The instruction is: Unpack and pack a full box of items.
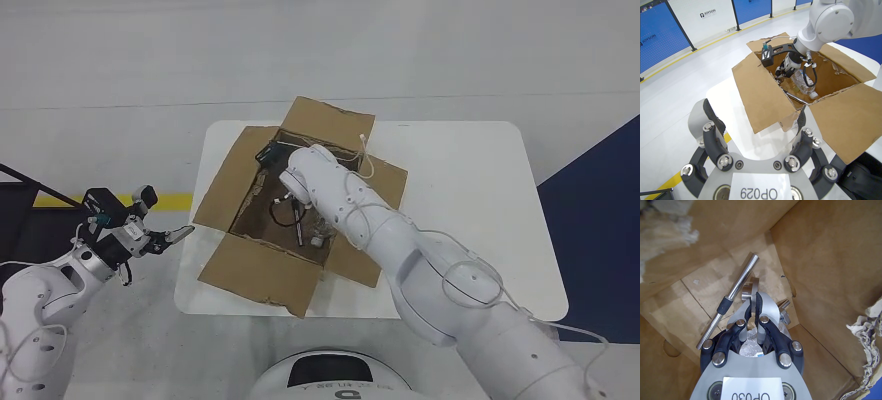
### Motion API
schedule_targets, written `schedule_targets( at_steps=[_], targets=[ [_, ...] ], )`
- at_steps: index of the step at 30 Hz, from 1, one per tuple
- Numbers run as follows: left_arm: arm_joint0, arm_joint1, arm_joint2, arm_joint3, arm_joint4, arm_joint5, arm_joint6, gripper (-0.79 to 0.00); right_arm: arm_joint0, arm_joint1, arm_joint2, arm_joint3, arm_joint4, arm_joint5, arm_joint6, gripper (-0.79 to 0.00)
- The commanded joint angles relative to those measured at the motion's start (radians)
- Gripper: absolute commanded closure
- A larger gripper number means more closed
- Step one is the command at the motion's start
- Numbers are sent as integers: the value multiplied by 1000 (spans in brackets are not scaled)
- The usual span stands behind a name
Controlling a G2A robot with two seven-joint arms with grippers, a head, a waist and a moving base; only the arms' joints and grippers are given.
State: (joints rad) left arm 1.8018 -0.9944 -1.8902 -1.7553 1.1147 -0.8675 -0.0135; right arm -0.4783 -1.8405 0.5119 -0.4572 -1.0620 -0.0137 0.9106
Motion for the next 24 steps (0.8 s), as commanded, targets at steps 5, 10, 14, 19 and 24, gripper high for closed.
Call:
schedule_targets(
  at_steps=[5,10,14,19,24],
  targets=[
    [0,0,0,0,0,0,0,-785,5,-1,17,11,6,-10,10,0],
    [0,0,0,0,0,0,0,-785,4,0,21,-24,-15,-8,-12,0],
    [0,0,0,0,0,0,0,-785,-7,12,27,-105,-55,13,-18,0],
    [0,0,0,0,0,0,0,-785,-59,50,41,-317,-169,121,57,0],
    [0,0,0,0,0,0,0,-785,-220,135,103,-665,-368,214,199,0]
  ],
)
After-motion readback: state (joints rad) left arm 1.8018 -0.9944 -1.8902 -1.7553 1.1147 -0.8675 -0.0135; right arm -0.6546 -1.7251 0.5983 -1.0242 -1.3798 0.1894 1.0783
